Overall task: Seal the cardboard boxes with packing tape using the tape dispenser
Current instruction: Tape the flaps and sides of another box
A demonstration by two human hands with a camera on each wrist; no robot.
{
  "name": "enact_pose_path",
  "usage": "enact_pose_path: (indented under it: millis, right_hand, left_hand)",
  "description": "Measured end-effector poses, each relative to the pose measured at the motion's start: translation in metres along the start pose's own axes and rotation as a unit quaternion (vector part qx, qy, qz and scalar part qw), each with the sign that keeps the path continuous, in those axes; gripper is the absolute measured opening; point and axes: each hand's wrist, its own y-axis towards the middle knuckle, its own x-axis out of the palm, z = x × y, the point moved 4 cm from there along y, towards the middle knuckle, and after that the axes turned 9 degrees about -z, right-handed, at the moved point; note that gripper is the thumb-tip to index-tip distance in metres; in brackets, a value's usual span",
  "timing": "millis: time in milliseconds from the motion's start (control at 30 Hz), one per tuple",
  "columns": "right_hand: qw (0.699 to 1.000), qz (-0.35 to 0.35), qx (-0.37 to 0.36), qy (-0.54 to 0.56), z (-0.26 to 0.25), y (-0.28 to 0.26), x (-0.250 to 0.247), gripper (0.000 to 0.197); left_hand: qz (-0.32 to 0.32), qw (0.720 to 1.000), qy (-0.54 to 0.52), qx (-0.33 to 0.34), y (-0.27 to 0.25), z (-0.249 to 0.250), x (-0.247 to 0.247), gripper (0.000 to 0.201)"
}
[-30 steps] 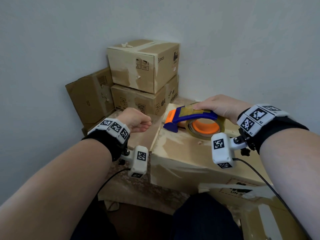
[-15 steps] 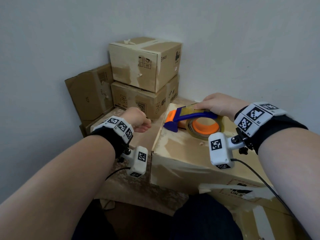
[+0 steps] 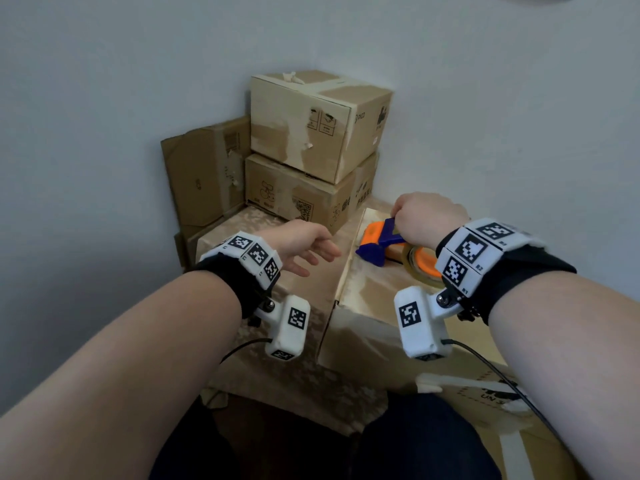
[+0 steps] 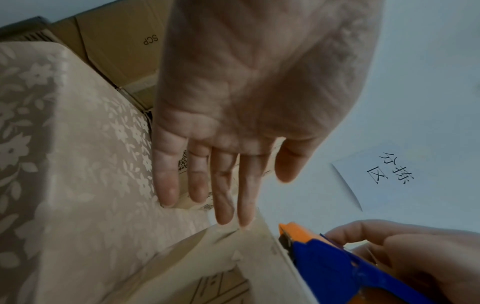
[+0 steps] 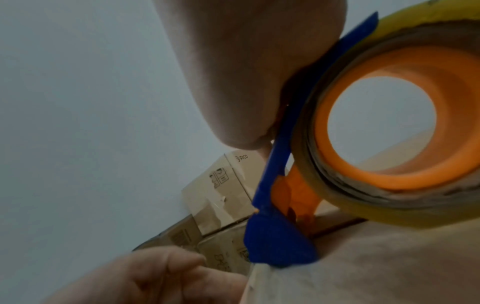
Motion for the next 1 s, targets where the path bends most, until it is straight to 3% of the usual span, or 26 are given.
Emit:
enact_pose_path:
  millis: [133,267,467,600,667,767,833,900,1000]
  right_hand:
    - [0.999,0.026,0.023,-0.041,-0.003,0.0,0.006,0.026]
    - [0.987,0.033,0.013,-0.158,-0.013,0.002,0.014,0.047]
    - [0.988,0.024,-0.007,-0.151,-0.023,0.008,0.017,0.041]
    - [0.988,0.026,0.0,-0.154,-0.028,0.011,0.021,0.04]
    - [0.987,0.027,0.001,-0.156,-0.03,0.012,0.022,0.039]
    - [0.987,0.03,0.007,-0.155,-0.031,0.013,0.023,0.038]
    - [0.987,0.031,0.01,-0.155,-0.032,0.014,0.023,0.039]
    - [0.987,0.031,0.009,-0.157,-0.032,0.014,0.023,0.04]
    - [0.987,0.03,0.005,-0.157,-0.032,0.013,0.022,0.039]
  left_hand:
    - [-0.046,0.999,0.001,-0.012,0.006,-0.002,0.004,0.05]
    - [-0.079,0.997,0.012,-0.023,0.013,-0.005,0.004,0.057]
    - [-0.132,0.991,0.01,-0.033,0.018,-0.01,0.002,0.06]
    - [-0.163,0.98,0.098,-0.065,0.019,-0.016,-0.004,0.068]
    - [-0.15,0.981,0.111,-0.051,0.019,-0.015,-0.006,0.07]
    - [-0.126,0.992,-0.003,0.024,0.025,-0.01,-0.004,0.064]
    - [-0.158,0.98,-0.098,0.066,0.032,-0.008,0.007,0.045]
    - [-0.187,0.972,-0.117,0.077,0.034,-0.006,0.021,0.032]
    - [-0.195,0.972,-0.111,0.07,0.044,-0.012,0.035,0.047]
